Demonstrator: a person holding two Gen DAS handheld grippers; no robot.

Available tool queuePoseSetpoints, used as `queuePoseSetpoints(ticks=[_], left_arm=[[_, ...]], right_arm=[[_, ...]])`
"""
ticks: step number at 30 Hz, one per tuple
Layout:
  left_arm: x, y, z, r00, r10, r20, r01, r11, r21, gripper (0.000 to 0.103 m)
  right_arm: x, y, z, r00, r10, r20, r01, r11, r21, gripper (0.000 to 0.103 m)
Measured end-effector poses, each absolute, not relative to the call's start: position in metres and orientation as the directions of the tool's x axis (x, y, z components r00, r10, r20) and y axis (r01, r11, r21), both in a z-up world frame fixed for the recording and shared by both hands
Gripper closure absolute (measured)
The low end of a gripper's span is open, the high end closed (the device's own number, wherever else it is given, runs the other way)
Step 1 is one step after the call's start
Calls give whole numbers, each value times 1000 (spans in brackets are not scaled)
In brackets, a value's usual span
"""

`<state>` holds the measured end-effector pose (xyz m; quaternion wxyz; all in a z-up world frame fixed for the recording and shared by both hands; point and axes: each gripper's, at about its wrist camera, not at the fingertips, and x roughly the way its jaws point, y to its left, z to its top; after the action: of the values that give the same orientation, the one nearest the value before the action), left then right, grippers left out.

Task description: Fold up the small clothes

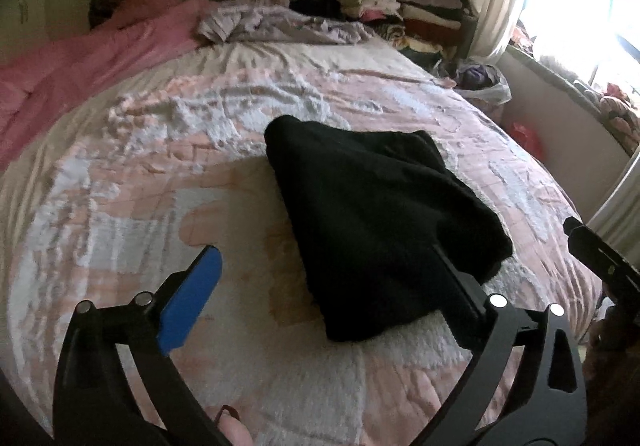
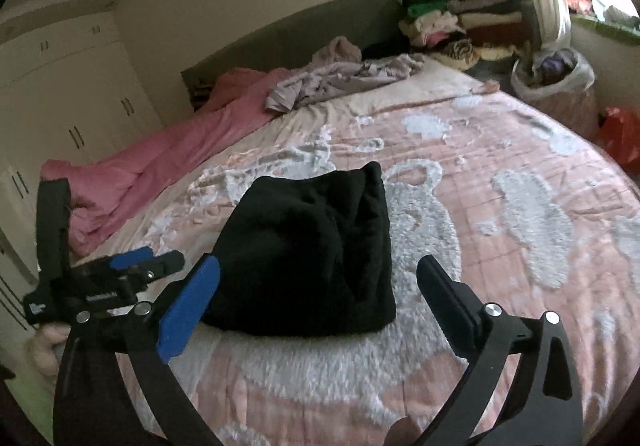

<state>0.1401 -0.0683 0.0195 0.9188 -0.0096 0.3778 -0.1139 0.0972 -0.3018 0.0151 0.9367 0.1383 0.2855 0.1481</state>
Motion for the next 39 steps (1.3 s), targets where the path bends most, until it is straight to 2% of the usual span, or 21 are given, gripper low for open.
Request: queuePoseSetpoints(ticks=[8,18,39], left_arm=[[97,-61,26,705,-212,-677,204,975,-93,10],[63,-47,2,685,-188,-704,179,980,-88,10],[55,-37,-4,676,-168,-718,137,985,-102,10]], right_arm=[[52,-282,19,820,330,-469,-218,936,277,5],[17,-254,-5,807,236,-541,-187,972,145,5],[16,-252,-15,792,211,-572,-164,977,134,5]])
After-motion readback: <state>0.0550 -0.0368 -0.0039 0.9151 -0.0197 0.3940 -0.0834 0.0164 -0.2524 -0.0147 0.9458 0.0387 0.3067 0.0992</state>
